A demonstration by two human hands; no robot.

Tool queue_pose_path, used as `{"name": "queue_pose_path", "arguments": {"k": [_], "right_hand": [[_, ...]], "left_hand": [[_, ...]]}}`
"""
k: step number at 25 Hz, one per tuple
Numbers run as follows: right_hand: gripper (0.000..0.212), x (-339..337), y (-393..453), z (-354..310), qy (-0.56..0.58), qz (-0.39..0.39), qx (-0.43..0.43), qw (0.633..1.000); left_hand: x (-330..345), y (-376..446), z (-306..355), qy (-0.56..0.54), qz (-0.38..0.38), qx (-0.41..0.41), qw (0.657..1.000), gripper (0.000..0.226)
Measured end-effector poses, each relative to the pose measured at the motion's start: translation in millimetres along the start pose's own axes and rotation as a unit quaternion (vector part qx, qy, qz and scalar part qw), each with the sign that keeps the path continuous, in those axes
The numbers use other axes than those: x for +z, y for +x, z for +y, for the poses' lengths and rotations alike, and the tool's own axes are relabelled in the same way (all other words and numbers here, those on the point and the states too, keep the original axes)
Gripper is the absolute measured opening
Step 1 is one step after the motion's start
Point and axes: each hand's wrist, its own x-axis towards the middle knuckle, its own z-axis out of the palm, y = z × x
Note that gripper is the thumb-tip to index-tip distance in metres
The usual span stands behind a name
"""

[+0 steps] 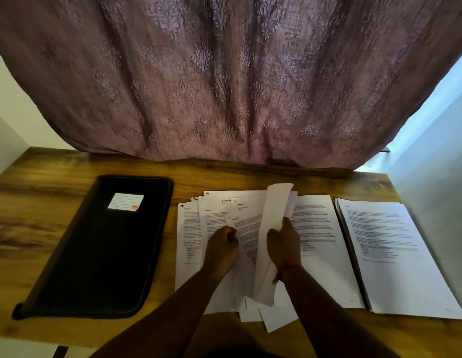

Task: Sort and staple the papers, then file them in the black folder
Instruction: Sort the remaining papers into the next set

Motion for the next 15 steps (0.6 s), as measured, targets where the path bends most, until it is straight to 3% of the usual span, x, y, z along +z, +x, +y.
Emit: {"name": "queue_pose_path", "arguments": {"k": [3,9,13,15], "right_hand": [[0.024,-0.1,-0.4,5.6,-0.006,0.0,0.002,1.0],[0.03,0.8,0.4,8.4,-0.02,-0.008,-0.009,1.0],[0.033,4.7,1.1,11.1,-0.029,-0.011,-0.011,0.999],[0.033,6.7,2.0,11.6,-0.029,-0.015,-0.006,0.999]], "left_hand": [[6.4,2.5,-1.1,0.052,0.01,0.018,0.998,0.023],[7.8,5.2,4.3,0.012,0.068,-0.01,0.998,0.01],[7.5,-1.2,6.2,0.038,0.051,0.051,0.997,0.012],[7.9,-0.6,3.6,0.068,0.079,0.09,0.99,0.012]]}}
